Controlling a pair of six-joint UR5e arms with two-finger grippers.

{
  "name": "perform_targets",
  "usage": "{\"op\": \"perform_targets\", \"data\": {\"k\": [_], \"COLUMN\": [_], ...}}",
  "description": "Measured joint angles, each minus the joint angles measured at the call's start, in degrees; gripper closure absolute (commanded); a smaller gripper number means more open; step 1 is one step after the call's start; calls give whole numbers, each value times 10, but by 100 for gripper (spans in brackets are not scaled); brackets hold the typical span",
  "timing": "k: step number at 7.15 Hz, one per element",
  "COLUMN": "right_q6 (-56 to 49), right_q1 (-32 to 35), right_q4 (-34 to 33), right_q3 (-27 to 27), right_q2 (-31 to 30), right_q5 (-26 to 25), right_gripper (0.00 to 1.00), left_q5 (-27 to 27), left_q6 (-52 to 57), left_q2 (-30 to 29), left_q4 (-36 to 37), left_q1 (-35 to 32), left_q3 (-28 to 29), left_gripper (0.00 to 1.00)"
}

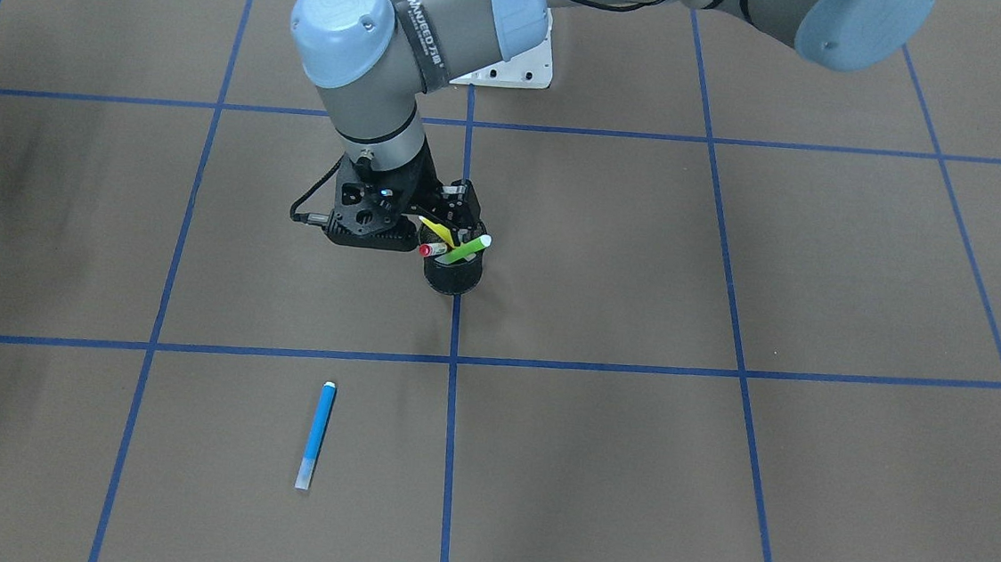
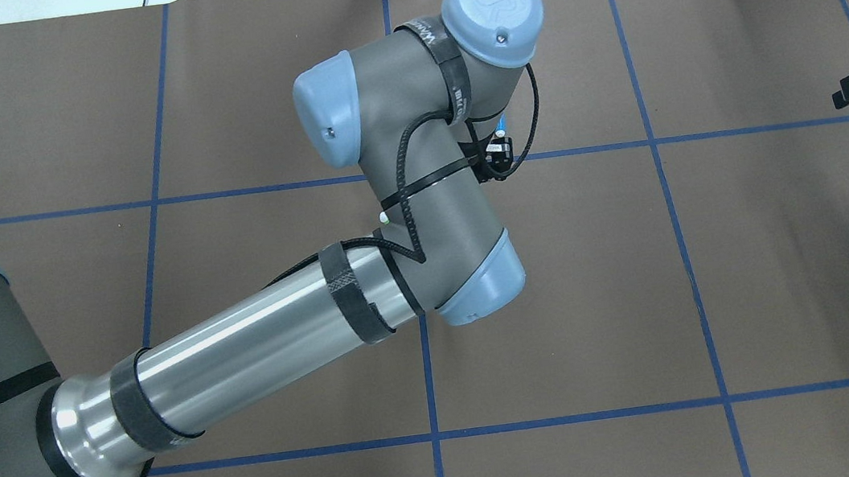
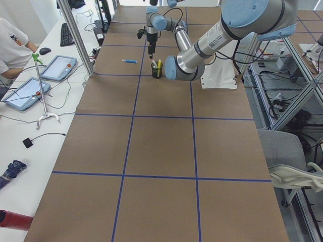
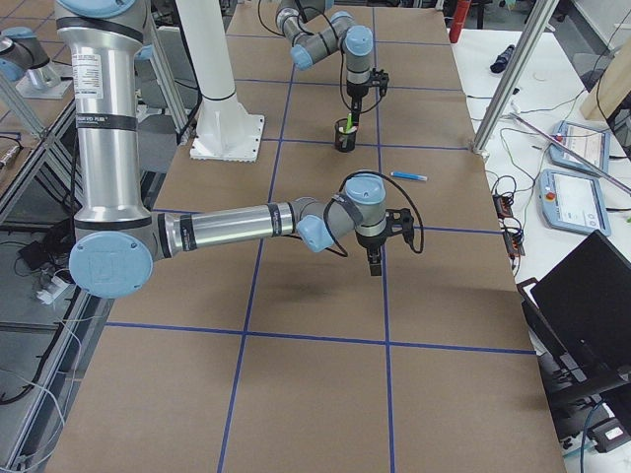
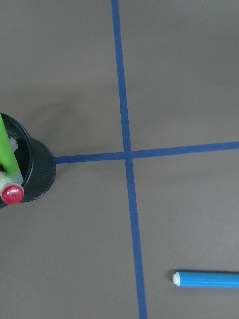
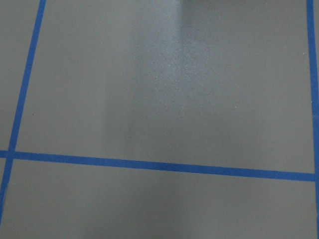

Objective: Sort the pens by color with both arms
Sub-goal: 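Lower the left gripper into the cup and grasp the red-capped marker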

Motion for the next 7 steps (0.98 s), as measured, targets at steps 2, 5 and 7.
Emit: {"op": "perform_targets", "data": {"k": [2,5,7], "right_q6": [0,0,1], "right_q1": [0,-1,-1], "right_q4": [0,0,0], "right_q3": [-4,-6,-6], "right_q2": [1,3,3], "right_q5": [0,0,1], "right_gripper": [1,1,1], "left_q5": [-25,-80,-86], "left_q6": [29,55,74], "left_q2": [-12,-14,-14], "left_q4": [1,1,-2], "left_q1": [-2,-19,-25], "left_q3": [27,53,63], "left_gripper": [9,10,14]}}
